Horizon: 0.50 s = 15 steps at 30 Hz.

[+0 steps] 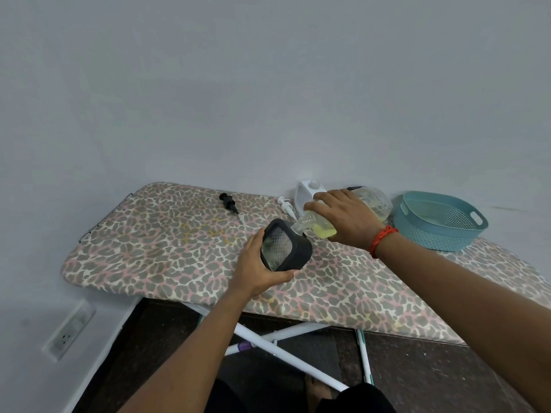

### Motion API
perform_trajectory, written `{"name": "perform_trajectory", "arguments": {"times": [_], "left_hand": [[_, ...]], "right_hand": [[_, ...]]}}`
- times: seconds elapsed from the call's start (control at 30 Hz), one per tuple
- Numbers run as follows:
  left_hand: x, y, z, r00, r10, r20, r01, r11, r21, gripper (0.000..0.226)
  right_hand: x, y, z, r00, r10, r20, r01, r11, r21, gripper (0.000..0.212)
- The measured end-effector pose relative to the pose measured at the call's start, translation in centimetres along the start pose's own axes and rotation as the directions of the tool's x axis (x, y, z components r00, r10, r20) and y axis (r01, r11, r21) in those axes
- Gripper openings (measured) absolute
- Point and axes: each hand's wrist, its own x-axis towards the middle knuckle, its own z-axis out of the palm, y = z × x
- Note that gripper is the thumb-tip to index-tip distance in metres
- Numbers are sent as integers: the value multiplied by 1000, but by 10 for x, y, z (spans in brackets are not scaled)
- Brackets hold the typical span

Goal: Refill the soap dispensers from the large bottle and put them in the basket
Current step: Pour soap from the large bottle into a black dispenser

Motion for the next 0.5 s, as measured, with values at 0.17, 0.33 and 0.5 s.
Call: {"name": "perform_trajectory", "arguments": {"times": [0.17,0.33,0.5], "left_hand": [[0,0,0,1000,1,-2,-1,1000,-2,111],[0,0,0,1000,12,-1,-12,1000,-8,109],[0,2,-1,1000,16,-1,-16,1000,-14,108]], "right_hand": [[0,0,-1,1000,-4,-1,4,1000,-6,84],[1,0,-2,1000,-10,0,10,1000,-11,83],[2,0,-2,1000,-13,-2,13,1000,-6,84]]}}
